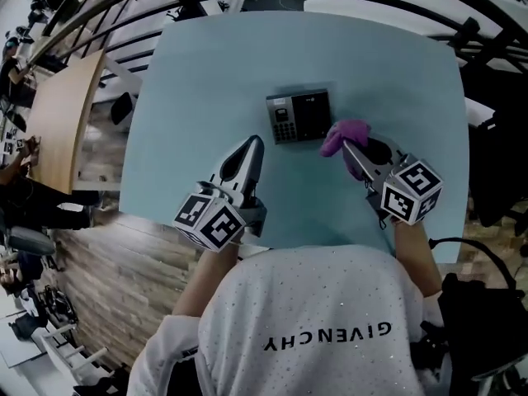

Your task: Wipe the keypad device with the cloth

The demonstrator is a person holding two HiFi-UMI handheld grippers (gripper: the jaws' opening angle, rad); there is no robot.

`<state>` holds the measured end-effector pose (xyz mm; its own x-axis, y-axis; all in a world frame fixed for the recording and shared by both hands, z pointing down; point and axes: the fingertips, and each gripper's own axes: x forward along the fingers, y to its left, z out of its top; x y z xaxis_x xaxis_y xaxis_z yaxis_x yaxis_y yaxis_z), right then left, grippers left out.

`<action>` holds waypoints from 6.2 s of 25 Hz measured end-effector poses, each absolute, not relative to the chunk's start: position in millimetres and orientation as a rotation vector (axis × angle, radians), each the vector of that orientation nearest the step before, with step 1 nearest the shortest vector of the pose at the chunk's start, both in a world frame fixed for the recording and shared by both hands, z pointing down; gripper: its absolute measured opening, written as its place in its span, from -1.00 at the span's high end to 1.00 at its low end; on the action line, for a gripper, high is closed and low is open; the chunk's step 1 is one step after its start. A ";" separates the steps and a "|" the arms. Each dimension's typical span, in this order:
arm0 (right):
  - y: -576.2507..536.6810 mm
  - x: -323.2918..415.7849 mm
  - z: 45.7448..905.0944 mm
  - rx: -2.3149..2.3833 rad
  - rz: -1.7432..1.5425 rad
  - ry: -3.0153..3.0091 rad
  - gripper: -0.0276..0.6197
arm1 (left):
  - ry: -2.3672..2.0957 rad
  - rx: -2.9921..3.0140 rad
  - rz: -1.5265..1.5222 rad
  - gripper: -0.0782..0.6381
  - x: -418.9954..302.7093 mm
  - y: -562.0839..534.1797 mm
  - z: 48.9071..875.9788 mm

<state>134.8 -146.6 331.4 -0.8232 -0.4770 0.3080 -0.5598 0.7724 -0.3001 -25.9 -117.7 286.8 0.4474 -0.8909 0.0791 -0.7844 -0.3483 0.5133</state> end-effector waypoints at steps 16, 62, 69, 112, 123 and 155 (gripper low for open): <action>-195.6 3.9 385.7 0.848 0.644 -2.568 0.73 | -1.192 2.281 -0.026 0.77 -52.3 -166.7 383.6; -235.9 73.1 420.8 1.329 0.909 -2.393 0.72 | -1.090 2.243 -0.083 0.77 -79.1 -168.6 408.5; -203.6 -23.6 427.5 0.940 0.812 -2.473 0.72 | -1.078 2.253 -0.095 0.77 -70.7 -165.8 403.2; -233.2 85.3 429.7 1.309 1.150 -2.432 0.72 | -1.093 2.221 -0.087 0.77 -78.1 -164.7 410.5; -195.9 -9.9 429.8 0.878 0.922 -2.489 0.72 | -1.198 2.149 -0.086 0.77 -83.7 -165.1 412.6; -234.6 114.6 452.9 1.076 1.137 -2.542 0.72 | -1.530 1.941 -0.159 0.77 -71.8 -107.5 387.9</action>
<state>114.6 -234.6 452.9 -0.7298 -0.5508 0.4051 -0.6691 0.4535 -0.5888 -71.8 -107.5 387.9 0.3104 -0.9050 0.2911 -0.8257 -0.1049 0.5543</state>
